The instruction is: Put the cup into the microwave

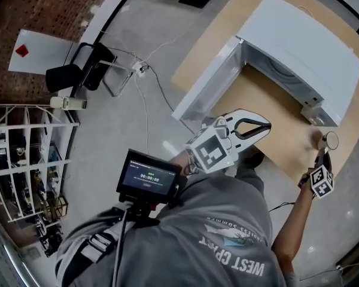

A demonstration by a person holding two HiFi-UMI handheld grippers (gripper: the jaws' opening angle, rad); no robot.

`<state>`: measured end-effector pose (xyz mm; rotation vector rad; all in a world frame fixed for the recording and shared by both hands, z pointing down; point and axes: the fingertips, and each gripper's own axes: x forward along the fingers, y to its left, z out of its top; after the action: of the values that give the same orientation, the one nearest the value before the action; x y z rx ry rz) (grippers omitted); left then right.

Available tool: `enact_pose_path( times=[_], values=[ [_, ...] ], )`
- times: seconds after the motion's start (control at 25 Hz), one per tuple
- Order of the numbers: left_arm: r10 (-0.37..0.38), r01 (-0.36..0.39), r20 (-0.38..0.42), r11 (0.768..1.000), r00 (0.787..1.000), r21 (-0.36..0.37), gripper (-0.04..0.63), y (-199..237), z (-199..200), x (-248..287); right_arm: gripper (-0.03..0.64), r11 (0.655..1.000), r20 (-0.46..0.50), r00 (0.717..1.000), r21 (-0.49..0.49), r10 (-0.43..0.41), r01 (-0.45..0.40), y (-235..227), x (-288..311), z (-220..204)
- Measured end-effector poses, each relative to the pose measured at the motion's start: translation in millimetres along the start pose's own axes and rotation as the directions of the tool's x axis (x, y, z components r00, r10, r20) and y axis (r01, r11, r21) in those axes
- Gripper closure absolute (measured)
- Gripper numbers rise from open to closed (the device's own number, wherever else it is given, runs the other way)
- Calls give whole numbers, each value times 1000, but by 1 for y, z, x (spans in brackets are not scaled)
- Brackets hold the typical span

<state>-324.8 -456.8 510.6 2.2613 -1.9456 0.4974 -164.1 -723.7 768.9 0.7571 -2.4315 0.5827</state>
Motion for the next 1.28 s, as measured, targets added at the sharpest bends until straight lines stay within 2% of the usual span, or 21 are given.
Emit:
enact_pose_path(
  times=[0.12,0.24,0.52,0.76,0.96,1.16,1.28],
  values=[
    [11,-11,22,1000,1000,-12,574,2,-31,-19,541,999,-6,1000,-11,30,-30,26,-10,-34],
    [29,-28,36,999,999,-28,574,12,-54,-43,541,996,-5,996,-19,87,-87,70,-15,-47],
    [78,-74,74,996,994,-50,574,26,-82,-81,541,963,11,964,-53,266,-265,182,13,-41],
    [122,-117,63,990,991,-76,574,35,-113,-122,541,923,26,930,-135,366,-359,270,66,-18],
    [157,-154,18,982,987,-105,574,35,-130,-170,541,926,75,930,-149,360,-347,321,121,9],
    [177,-179,-23,973,984,-146,574,26,-155,-183,541,941,113,941,-156,320,-301,329,194,22],
    [180,-184,-37,969,983,-162,574,20,-163,-184,541,946,155,938,-146,311,-290,330,220,30]
  ],
)
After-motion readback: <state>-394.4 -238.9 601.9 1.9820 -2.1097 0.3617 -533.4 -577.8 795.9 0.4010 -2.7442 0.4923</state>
